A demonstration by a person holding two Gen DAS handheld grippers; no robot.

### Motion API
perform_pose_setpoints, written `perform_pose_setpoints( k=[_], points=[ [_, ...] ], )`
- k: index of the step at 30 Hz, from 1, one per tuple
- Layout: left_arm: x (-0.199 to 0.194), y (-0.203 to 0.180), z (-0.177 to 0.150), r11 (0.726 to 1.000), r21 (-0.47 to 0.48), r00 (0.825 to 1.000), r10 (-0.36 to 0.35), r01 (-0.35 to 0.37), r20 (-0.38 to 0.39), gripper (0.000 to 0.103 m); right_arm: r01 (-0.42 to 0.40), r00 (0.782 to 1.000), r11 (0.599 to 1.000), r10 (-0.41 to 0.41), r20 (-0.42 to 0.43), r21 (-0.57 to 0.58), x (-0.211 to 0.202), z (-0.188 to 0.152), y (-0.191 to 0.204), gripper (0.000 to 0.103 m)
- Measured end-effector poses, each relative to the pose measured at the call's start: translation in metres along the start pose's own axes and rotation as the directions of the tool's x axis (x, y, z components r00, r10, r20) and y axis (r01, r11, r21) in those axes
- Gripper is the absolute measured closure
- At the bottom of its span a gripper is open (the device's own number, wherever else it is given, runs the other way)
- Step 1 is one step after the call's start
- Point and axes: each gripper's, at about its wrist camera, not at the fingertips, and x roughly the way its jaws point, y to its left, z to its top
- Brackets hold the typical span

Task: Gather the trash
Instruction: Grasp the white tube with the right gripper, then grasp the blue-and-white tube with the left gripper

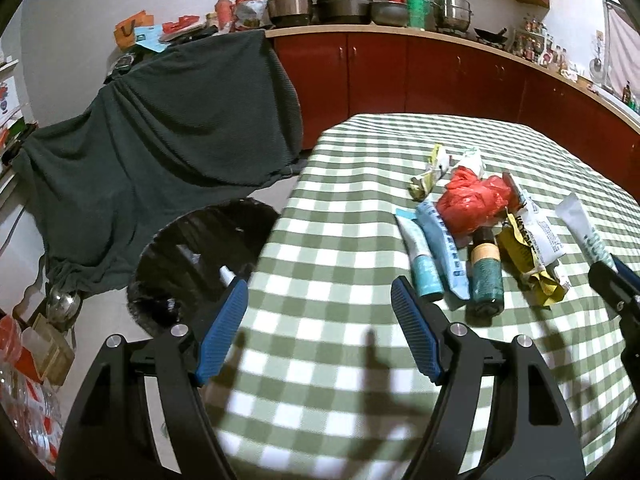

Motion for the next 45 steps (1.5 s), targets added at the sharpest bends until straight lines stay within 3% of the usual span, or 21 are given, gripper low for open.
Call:
perform_pose_setpoints(
  k=[21,26,30,34,45],
  points=[
    [0.051,-0.037,0.020,0.997,0.075,0.997,-0.015,0.020,-0.070,0.032,0.021,0.998,0.993,-0.015,-0.056,0.118,0.041,0.007,-0.047,0.089],
    [0.053,-0.039,0.019,0.996,0.087,0.997,-0.030,0.036,-0.078,0.054,0.022,0.998,0.991,-0.013,-0.065,0.129,0.044,0.005,-0.051,0.089],
    [0.051,-0.046,0.017,0.992,0.120,0.997,-0.033,0.041,-0.069,0.066,0.023,0.998,0.991,-0.015,-0.068,0.129,0.045,0.004,-0.052,0.089],
    [0.049,-0.050,0.015,0.989,0.140,0.997,-0.047,0.056,-0.066,0.086,0.023,0.998,0.992,-0.015,-0.066,0.127,0.044,0.003,-0.050,0.089],
    [0.038,-0.032,0.017,0.993,0.110,0.999,-0.040,0.043,-0.028,0.091,0.011,0.998,0.994,-0.005,-0.060,0.105,0.042,0.004,-0.040,0.089]
  ],
)
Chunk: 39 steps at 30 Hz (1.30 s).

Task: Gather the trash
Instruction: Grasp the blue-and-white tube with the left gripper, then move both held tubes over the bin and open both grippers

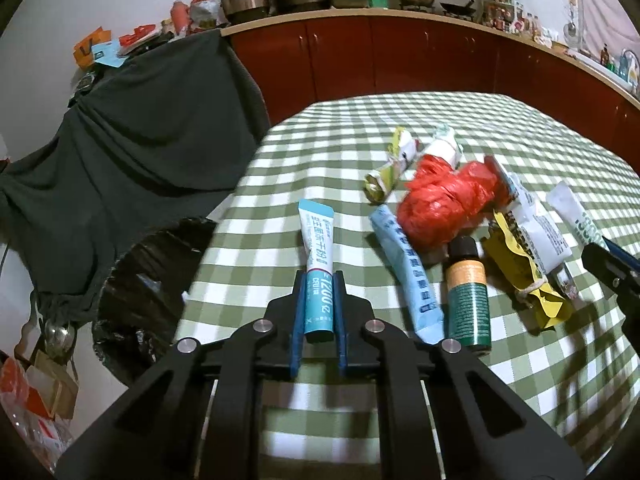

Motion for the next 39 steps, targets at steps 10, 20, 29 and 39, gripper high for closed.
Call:
perform_pose_setpoints(
  k=[10,20,29,39],
  points=[
    [-0.021,0.073,-0.007,0.988,-0.108,0.994,0.111,-0.109,0.014,0.091,-0.108,0.994,0.991,0.107,-0.012,-0.075,0.004,0.010,0.052,0.089],
    [-0.022,0.159,-0.018,0.941,-0.221,0.966,0.257,-0.254,-0.020,0.090,-0.267,0.964,0.940,0.260,-0.064,-0.212,0.027,0.022,0.150,0.089],
    [0.002,0.203,-0.023,0.910,-0.290,0.955,0.287,-0.295,-0.073,0.090,-0.349,0.937,0.890,0.324,-0.132,-0.294,0.059,0.034,0.227,0.089],
    [0.036,0.220,-0.023,0.906,-0.309,0.957,0.265,-0.289,-0.118,0.090,-0.381,0.920,0.870,0.322,-0.224,-0.312,0.095,0.032,0.271,0.089]
  ],
)
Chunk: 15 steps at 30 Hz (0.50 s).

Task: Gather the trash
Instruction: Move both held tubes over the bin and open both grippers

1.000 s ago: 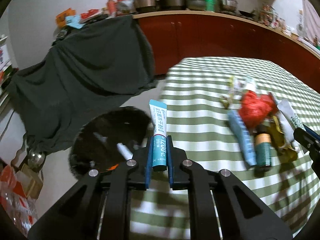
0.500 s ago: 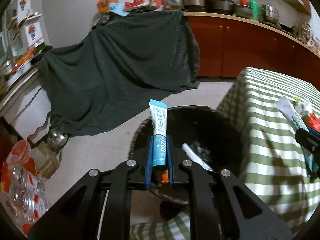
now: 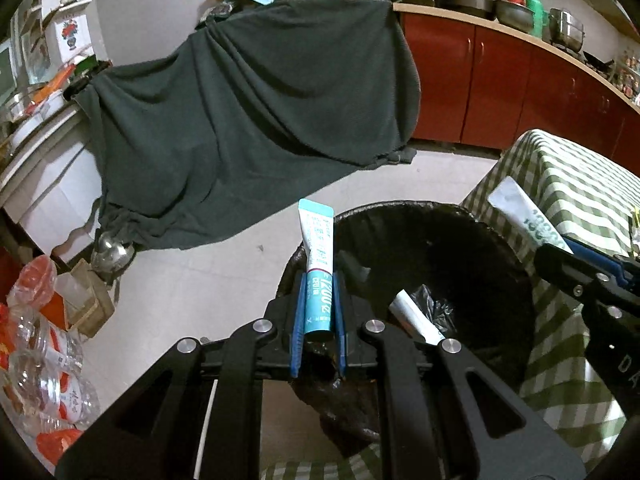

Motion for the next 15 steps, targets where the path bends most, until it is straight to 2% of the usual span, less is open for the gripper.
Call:
perform_pose_setpoints(
  k=[3,4,5,6,7,12,15],
  points=[
    [0.006,0.002,0.001,1.000,-0.014,1.000,-0.003,0.003,-0.006,0.087,0.002,1.000,1.000,-0.002,-0.016,0.002,0.007,0.001,0.002,0.085],
    [0.007,0.004,0.001,1.000,-0.017,1.000,-0.004,0.004,-0.007,0.084,-0.003,1.000,1.000,0.004,-0.019,0.011,0.007,0.001,0.000,0.077],
    [0.008,0.004,0.002,1.000,-0.018,1.000,-0.003,0.003,-0.006,0.077,-0.009,1.000,1.000,0.009,-0.020,0.021,0.008,0.001,0.000,0.067],
    [0.008,0.005,0.002,1.000,-0.022,1.000,0.002,-0.002,-0.004,0.071,-0.004,1.000,1.000,0.004,-0.015,0.030,0.007,0.002,0.000,0.063],
    [0.007,0.006,0.000,1.000,-0.026,1.000,0.003,-0.003,-0.001,0.062,-0.001,1.000,0.999,0.001,-0.005,0.035,0.005,0.002,-0.001,0.060],
    [0.005,0.009,0.000,0.999,-0.042,1.000,0.010,-0.010,-0.005,0.058,0.006,1.000,0.999,-0.007,0.022,0.042,-0.005,0.003,-0.002,0.059],
    [-0.001,0.006,0.000,0.999,-0.041,1.000,0.007,-0.007,0.003,0.051,0.022,0.998,0.999,-0.024,0.051,0.045,-0.018,0.002,-0.008,0.050]
  ],
)
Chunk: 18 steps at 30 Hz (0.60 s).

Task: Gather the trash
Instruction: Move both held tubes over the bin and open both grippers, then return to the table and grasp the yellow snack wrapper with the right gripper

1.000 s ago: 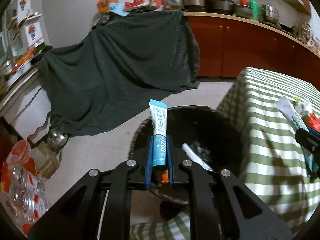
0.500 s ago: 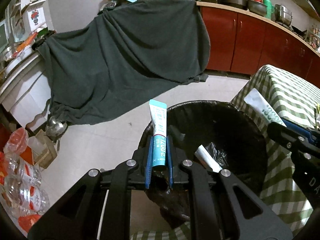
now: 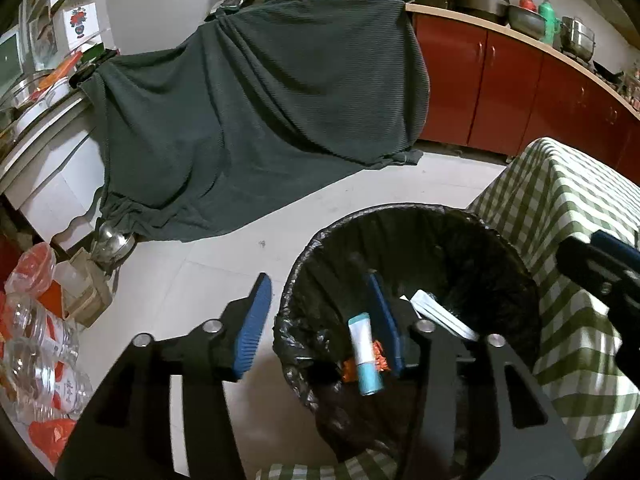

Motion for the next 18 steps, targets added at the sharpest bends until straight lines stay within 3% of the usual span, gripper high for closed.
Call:
perform_pose_setpoints(
  k=[8,18],
  points=[
    [-0.032,-0.026,-0.003,0.998,0.029,0.997,-0.052,0.051,0.051,0.042,0.062,0.995,0.997,-0.065,0.071,0.043,-0.047,-0.013,-0.036,0.035],
    [-0.072,-0.077,-0.014,0.984,0.094,0.984,-0.158,0.150,0.083,0.039,0.218,0.968,0.968,-0.231,0.095,0.128,-0.101,-0.052,-0.101,0.034]
  ],
)
